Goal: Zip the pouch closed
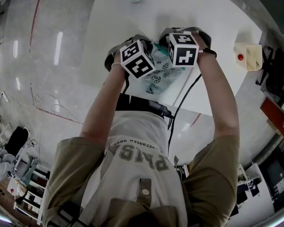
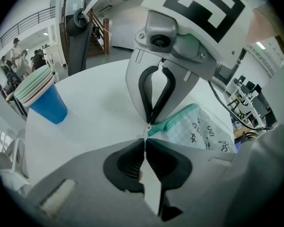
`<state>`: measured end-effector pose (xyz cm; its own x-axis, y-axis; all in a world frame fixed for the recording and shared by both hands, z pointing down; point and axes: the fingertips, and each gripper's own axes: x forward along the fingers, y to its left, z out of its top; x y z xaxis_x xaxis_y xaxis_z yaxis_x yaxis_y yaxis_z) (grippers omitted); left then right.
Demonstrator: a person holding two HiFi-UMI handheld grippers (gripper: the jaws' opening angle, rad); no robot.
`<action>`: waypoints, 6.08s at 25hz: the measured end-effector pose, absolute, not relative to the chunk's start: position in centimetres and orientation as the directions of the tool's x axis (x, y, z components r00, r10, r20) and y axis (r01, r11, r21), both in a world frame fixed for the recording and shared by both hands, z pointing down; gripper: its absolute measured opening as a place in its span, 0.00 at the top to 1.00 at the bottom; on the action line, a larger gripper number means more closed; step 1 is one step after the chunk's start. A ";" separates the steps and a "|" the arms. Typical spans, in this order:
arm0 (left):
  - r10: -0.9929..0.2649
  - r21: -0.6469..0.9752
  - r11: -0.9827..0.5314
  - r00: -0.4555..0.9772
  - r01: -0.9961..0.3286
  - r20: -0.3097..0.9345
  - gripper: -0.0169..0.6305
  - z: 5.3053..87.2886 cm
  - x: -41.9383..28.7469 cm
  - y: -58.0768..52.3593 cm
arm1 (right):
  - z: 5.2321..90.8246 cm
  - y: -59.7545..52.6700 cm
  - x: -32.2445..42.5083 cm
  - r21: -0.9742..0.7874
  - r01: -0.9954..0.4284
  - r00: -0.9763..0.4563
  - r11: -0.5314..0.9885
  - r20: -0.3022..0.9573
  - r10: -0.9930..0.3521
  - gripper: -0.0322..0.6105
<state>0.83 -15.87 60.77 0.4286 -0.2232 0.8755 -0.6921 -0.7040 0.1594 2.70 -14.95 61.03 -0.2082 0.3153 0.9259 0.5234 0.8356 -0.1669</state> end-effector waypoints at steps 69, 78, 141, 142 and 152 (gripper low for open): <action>-0.173 0.163 -0.733 0.413 -0.660 0.894 0.94 60.8 1.0 -15.9 | 60.9 -13.6 7.7 -0.186 0.387 -0.250 0.903 0.922 0.296 0.95; -0.169 0.160 -0.737 0.409 -0.657 0.897 0.94 60.9 1.1 -15.9 | 60.9 -13.3 8.5 -0.192 0.383 -0.245 0.903 0.922 0.300 0.95; -0.158 0.146 -0.751 0.389 -0.644 0.908 0.94 61.3 1.6 -16.0 | 61.2 -10.7 15.6 -0.243 0.285 -0.213 0.927 0.927 0.309 0.95; -0.158 0.145 -0.751 0.389 -0.644 0.908 0.94 61.3 1.6 -16.0 | 61.2 -10.6 15.8 -0.245 0.283 -0.213 0.928 0.927 0.309 0.95; -0.161 0.133 -0.760 0.382 -0.636 0.910 0.94 60.9 1.1 -15.9 | 60.8 -9.7 17.1 -0.269 0.249 -0.199 0.930 0.926 0.321 0.95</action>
<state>1.14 -15.93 60.86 0.3825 -0.1614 0.9098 -0.6364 -0.7598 0.1328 17.08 -9.70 60.76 -0.1988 0.3209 0.9260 0.2486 0.9305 -0.2691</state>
